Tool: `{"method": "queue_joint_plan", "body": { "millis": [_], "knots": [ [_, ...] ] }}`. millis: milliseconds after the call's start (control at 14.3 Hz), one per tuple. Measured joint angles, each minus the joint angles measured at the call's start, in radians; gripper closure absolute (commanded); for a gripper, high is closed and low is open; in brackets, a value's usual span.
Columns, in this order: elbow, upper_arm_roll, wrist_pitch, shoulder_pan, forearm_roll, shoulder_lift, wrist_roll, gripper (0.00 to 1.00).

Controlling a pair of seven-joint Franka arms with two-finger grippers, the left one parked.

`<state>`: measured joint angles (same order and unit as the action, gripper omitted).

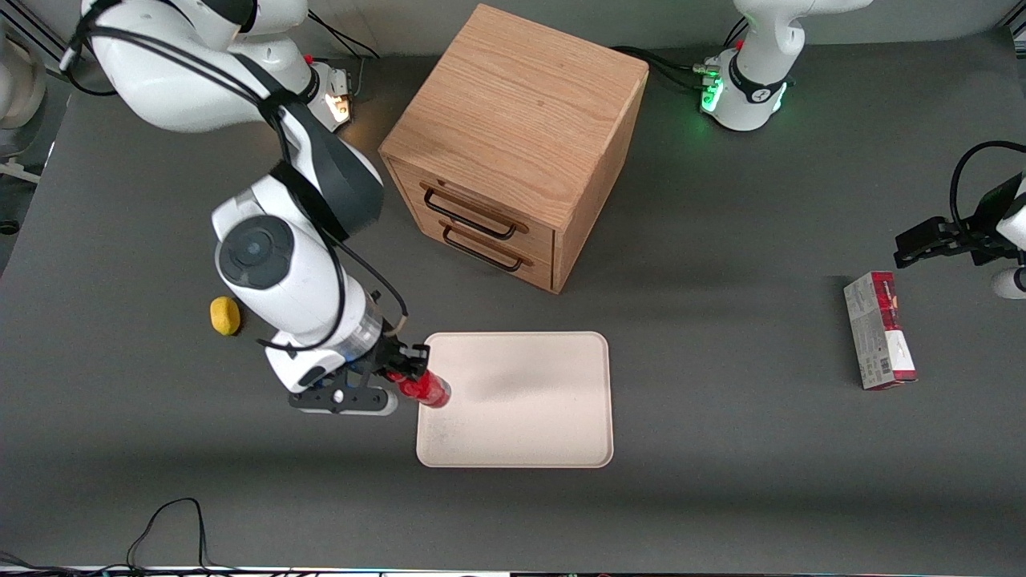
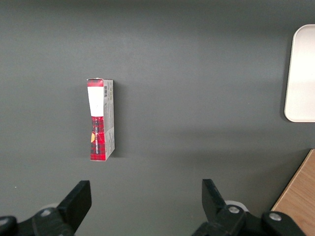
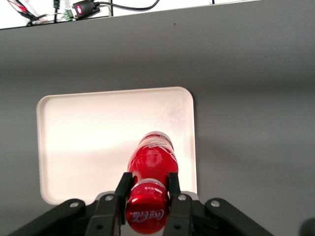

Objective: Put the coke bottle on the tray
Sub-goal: 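Lower the bottle onto the tray and open the right gripper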

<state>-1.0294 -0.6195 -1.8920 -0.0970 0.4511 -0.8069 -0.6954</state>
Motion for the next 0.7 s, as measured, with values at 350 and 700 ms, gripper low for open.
{"method": "queue_joint_plan", "body": {
  "millis": [350, 700],
  "knots": [
    [0.002, 0.053, -0.156, -0.045, 0.096, -0.144, -0.034, 1.00],
    [0.011, 0.078, -0.168, -0.045, 0.100, -0.167, -0.025, 0.00]
  ]
}}
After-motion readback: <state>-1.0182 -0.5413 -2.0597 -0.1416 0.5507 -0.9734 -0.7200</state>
